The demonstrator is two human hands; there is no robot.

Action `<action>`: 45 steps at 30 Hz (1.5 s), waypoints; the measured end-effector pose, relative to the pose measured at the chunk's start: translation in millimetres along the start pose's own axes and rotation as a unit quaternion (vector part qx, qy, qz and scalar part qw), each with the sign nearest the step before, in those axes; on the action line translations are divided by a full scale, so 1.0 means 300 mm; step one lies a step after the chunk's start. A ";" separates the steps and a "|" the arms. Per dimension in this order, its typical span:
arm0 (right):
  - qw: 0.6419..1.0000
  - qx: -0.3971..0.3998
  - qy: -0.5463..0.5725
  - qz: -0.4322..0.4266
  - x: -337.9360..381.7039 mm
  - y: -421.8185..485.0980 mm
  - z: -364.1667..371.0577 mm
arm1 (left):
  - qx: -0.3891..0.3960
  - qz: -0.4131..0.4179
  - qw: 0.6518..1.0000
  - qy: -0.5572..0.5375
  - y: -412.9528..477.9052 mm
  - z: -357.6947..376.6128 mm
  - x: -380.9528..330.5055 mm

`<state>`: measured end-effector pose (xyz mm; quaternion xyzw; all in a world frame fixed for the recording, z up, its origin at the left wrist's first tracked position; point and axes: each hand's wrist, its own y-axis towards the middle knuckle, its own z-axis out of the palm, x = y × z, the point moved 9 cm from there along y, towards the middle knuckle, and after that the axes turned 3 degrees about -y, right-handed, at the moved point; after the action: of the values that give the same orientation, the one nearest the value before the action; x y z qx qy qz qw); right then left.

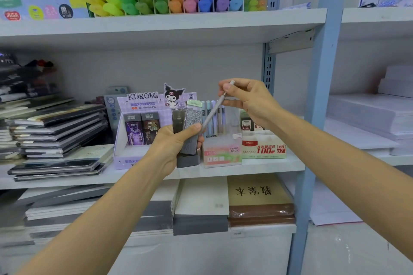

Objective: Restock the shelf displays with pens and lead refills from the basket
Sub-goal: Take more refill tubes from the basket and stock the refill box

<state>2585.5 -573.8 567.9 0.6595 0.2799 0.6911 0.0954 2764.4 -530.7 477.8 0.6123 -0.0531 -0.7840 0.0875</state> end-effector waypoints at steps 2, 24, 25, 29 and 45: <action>1.000 0.001 -0.014 0.012 -0.012 0.011 -0.008 | 0.000 -0.002 1.000 -0.008 0.000 0.001 0.001; 0.918 0.026 -0.389 -0.069 -0.071 0.131 -0.026 | -0.002 -0.005 1.000 -0.020 0.041 -0.052 0.024; 0.918 0.029 -0.391 -0.066 -0.075 0.136 -0.024 | -0.002 -0.005 1.000 -0.021 0.043 -0.050 0.024; 0.926 -0.016 -0.369 -0.074 -0.087 0.150 -0.027 | 0.004 -0.006 1.000 -0.026 0.052 -0.041 0.029; 0.980 0.094 -0.172 -0.022 -0.053 0.040 0.078 | 0.016 0.015 1.000 0.006 0.020 0.011 -0.009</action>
<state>2612.9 -585.6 559.9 0.7684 0.3378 0.5352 0.0951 2762.2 -536.0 482.3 0.6174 -0.0740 -0.7780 0.0895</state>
